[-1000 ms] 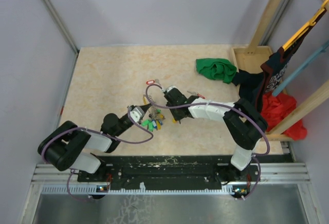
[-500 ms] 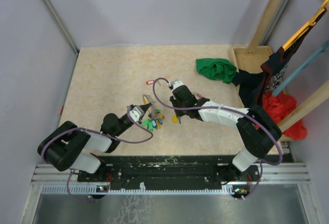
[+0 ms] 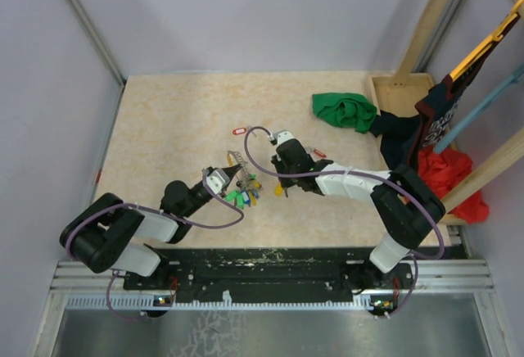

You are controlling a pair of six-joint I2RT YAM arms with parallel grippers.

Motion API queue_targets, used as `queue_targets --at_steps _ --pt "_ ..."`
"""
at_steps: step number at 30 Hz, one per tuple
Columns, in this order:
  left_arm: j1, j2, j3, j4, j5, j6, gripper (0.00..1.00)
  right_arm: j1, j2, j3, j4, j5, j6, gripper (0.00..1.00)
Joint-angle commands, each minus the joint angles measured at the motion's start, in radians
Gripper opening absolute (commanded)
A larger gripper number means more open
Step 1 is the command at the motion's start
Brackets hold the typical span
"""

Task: Put the keys on the keyring

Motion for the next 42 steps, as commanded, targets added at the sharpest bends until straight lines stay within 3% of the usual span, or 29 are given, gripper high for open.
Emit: queue_targets --at_steps 1,18,26,36,39,42 --pt "-0.004 -0.018 0.005 0.059 -0.003 -0.015 0.00 -0.003 0.024 0.009 0.055 0.000 0.011 0.18" --pt "-0.005 -0.015 0.008 0.056 0.002 -0.016 0.00 -0.003 0.097 0.023 0.058 -0.004 0.001 0.12" --pt "-0.005 -0.017 0.008 0.055 0.002 -0.014 0.00 -0.003 0.083 0.019 0.045 -0.004 -0.004 0.00" --pt "-0.004 -0.018 0.008 0.055 0.009 -0.022 0.00 -0.004 0.015 0.013 0.032 -0.028 -0.045 0.01" --pt "-0.004 -0.022 0.007 0.053 0.010 -0.022 0.00 -0.004 0.030 0.026 0.008 -0.035 -0.048 0.10" --pt "-0.004 -0.026 0.008 0.048 0.010 -0.022 0.00 -0.004 0.019 0.021 0.007 -0.043 -0.045 0.13"
